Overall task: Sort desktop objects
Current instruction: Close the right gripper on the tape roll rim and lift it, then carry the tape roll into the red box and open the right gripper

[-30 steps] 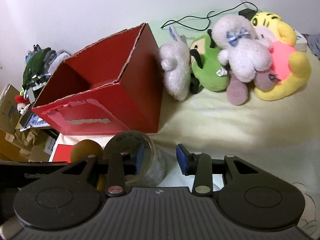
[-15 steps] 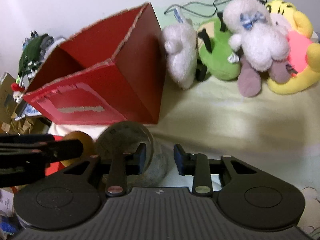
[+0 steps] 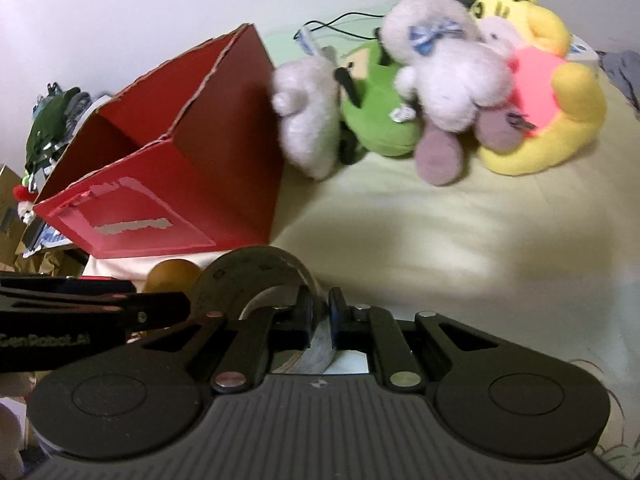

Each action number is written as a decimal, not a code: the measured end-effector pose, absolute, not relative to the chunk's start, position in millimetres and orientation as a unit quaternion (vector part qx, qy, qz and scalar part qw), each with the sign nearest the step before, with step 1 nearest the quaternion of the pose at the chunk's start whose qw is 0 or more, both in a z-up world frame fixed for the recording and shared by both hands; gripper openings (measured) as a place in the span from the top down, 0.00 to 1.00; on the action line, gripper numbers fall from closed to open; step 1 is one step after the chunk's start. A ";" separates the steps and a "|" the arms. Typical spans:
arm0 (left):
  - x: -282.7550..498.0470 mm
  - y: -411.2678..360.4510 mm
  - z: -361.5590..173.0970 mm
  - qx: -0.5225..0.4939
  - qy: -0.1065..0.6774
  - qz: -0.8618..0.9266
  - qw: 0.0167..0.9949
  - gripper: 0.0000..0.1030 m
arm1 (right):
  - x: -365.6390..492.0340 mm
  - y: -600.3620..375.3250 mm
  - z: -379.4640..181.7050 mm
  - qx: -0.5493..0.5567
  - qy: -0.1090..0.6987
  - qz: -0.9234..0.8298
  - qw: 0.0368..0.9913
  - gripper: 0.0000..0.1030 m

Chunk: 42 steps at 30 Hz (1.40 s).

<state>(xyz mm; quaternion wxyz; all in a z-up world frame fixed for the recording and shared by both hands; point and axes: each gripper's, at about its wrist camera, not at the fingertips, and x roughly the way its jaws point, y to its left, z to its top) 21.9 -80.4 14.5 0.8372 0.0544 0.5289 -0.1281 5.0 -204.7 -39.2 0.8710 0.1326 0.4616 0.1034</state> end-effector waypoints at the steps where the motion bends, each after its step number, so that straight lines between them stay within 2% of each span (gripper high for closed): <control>1: 21.3 -85.1 14.7 0.062 0.524 -0.130 0.839 0.36 | 1.7 -209.9 -37.9 0.134 0.458 0.093 0.874 0.92; 5: 21.0 -102.0 13.1 0.072 0.523 -0.151 0.836 0.33 | -4.2 -222.0 -36.0 0.139 0.451 0.079 0.878 0.92; 10: 21.0 -128.3 7.9 0.097 0.520 -0.165 0.833 0.36 | -9.9 -240.8 -39.5 0.149 0.455 0.066 0.875 0.92; 12: 24.4 -135.3 1.5 0.107 0.525 -0.159 0.829 0.39 | -12.2 -246.8 -41.2 0.158 0.457 0.058 0.873 0.84; 17: 29.3 -140.6 -16.6 0.099 0.558 -0.157 0.809 0.62 | -13.8 -253.1 -48.9 0.155 0.462 0.059 0.871 0.74; 19: 30.6 -142.9 -22.3 0.089 0.569 -0.162 0.801 0.80 | -13.1 -253.3 -49.9 0.158 0.463 0.066 0.870 0.79; 20: 30.4 -145.2 -23.3 0.088 0.572 -0.163 0.799 0.83 | -13.0 -254.4 -50.1 0.166 0.463 0.079 0.867 0.90; 21: 29.1 -148.7 -22.7 0.091 0.571 -0.166 0.799 0.85 | -13.7 -255.8 -49.1 0.176 0.460 0.093 0.865 0.90; 24: 24.2 -159.5 -15.5 0.102 0.554 -0.174 0.808 0.85 | -17.5 -255.2 -40.0 0.151 0.443 0.087 0.880 0.91; 27: 22.3 -163.8 1.9 0.100 0.536 -0.184 0.818 0.85 | -16.4 -267.4 -30.7 0.171 0.435 0.088 0.880 0.89; 32: 31.9 -151.0 60.4 0.091 0.478 -0.190 0.852 0.85 | -7.1 -272.8 10.6 0.171 0.392 0.105 0.898 0.87; 37: 61.9 -111.3 123.2 0.107 0.418 -0.171 0.886 0.84 | 40.6 -230.2 82.9 0.138 0.324 0.156 0.923 0.87; 40: 94.7 -72.0 140.6 0.102 0.415 -0.148 0.892 0.84 | 63.5 -203.4 98.5 0.124 0.324 0.172 0.922 0.87; 42: 119.0 -46.0 140.2 0.100 0.422 -0.131 0.891 0.84 | 107.9 -160.7 101.6 0.122 0.349 0.203 0.907 0.87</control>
